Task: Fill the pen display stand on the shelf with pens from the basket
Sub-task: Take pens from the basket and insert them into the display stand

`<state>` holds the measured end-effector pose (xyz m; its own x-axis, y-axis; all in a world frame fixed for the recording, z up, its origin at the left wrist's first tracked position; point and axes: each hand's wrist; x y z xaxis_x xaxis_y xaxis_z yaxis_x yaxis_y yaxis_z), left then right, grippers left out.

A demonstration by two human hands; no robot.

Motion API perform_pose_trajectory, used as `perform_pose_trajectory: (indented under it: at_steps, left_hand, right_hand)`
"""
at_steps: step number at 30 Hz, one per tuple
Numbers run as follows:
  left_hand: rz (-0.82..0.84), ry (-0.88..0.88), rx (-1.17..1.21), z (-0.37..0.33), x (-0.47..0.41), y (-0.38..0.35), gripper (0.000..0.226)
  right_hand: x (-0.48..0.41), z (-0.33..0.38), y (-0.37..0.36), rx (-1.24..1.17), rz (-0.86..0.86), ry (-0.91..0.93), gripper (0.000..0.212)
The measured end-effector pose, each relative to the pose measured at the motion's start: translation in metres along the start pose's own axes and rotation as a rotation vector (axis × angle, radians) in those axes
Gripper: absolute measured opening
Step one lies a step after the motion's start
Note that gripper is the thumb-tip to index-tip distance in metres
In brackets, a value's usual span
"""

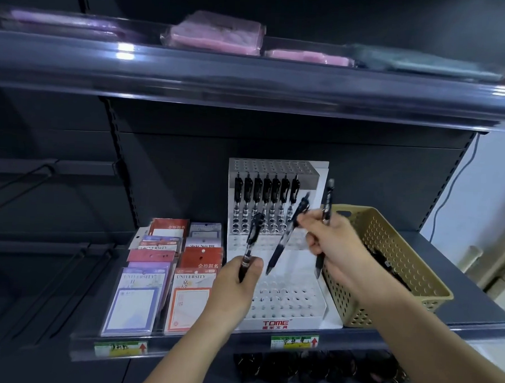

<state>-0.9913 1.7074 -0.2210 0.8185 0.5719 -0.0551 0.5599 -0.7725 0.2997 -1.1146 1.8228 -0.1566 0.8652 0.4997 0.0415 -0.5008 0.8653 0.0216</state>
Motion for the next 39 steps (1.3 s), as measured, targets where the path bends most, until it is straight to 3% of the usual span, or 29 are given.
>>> perform_pose_trajectory:
  at_steps: [5,8,14,27,35,39]
  left_hand:
    - [-0.036,0.019,0.081,0.000,0.000,0.002,0.027]
    - [-0.059,0.022,0.136,0.002,-0.001,0.002,0.026]
    - [-0.086,0.045,0.181,0.011,-0.010,0.003,0.028]
    - [-0.089,0.054,0.178,0.020,-0.018,0.007,0.026]
    - [-0.069,0.039,0.164,0.016,-0.016,0.006,0.025]
    - [-0.062,0.030,0.169,0.014,-0.014,0.006,0.027]
  right_hand:
    - [-0.027,0.028,0.021,0.109,-0.328,0.215,0.013]
    - [-0.044,0.035,0.024,0.252,-0.397,0.312,0.017]
    - [-0.068,0.034,0.015,0.416,-0.412,0.363,0.017]
    - [-0.086,0.010,0.007,0.679,-0.276,0.193,0.021]
    - [-0.083,0.010,0.009,0.707,-0.260,0.157,0.021]
    - [-0.077,0.011,0.013,0.578,-0.273,0.185,0.031]
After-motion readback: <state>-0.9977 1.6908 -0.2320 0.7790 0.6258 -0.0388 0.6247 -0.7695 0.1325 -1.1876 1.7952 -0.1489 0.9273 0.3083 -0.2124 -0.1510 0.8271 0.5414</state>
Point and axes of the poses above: each hand's wrist, its own x-axis away from the middle knuckle, its own y-axis out of the back of the hand, z = x × y, and after that the axes turned 1 degree about z, right-handed
